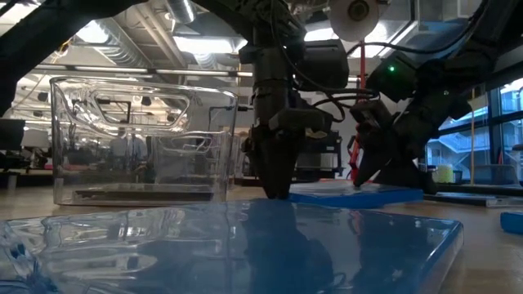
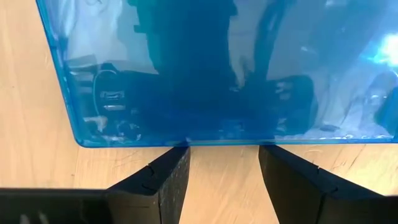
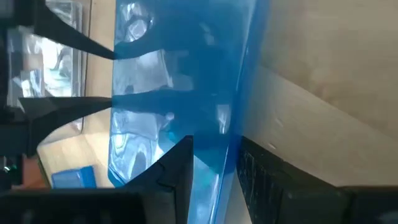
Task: Pick & place jewel cases by type
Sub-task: Put the top left blue cd case into the top transparent bin
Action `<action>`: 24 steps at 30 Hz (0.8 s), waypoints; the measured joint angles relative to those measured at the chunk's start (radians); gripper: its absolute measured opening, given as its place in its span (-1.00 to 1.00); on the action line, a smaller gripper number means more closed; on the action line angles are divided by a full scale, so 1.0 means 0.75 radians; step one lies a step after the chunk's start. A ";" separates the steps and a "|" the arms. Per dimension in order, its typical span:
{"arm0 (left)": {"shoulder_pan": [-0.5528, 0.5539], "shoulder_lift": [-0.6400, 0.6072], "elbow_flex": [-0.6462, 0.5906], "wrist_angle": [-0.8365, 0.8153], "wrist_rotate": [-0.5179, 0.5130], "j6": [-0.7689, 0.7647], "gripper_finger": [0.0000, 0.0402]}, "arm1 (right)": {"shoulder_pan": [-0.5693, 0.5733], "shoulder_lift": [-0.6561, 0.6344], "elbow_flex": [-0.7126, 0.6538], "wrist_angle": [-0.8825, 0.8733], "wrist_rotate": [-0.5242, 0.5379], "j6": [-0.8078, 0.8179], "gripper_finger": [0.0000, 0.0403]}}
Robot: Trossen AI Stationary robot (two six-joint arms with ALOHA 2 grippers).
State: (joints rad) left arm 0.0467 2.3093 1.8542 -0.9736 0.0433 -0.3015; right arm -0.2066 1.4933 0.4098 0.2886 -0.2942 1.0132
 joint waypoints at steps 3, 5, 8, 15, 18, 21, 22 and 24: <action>0.000 0.001 0.000 0.000 -0.001 -0.005 -0.05 | 0.000 -0.001 0.001 0.001 0.020 -0.005 -0.41; 0.000 0.001 0.000 0.000 -0.004 -0.009 -0.05 | 0.002 -0.001 0.002 0.002 0.034 -0.003 -0.41; 0.000 0.001 0.000 0.001 -0.033 -0.008 -0.05 | 0.002 -0.001 0.003 0.002 0.030 -0.010 -0.41; -0.001 0.001 0.000 -0.006 -0.053 0.088 -0.05 | 0.001 -0.004 0.005 0.060 -0.095 -0.072 -0.41; -0.004 0.003 0.004 0.085 -0.094 0.099 -0.05 | 0.006 -0.009 0.024 0.136 -0.216 -0.104 -0.42; -0.001 0.002 0.006 0.095 -0.128 0.096 -0.05 | 0.004 -0.002 0.015 0.121 -0.241 -0.103 -0.42; -0.001 0.002 0.005 0.101 -0.129 0.096 -0.05 | 0.003 -0.006 0.015 0.127 -0.246 -0.103 -0.42; -0.004 0.001 0.005 0.099 -0.124 0.096 -0.05 | 0.004 -0.008 0.016 0.121 -0.249 -0.100 -0.45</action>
State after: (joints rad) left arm 0.0437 2.3100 1.8580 -0.8995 -0.0498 -0.2295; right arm -0.2039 1.4872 0.4217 0.3795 -0.4808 0.9381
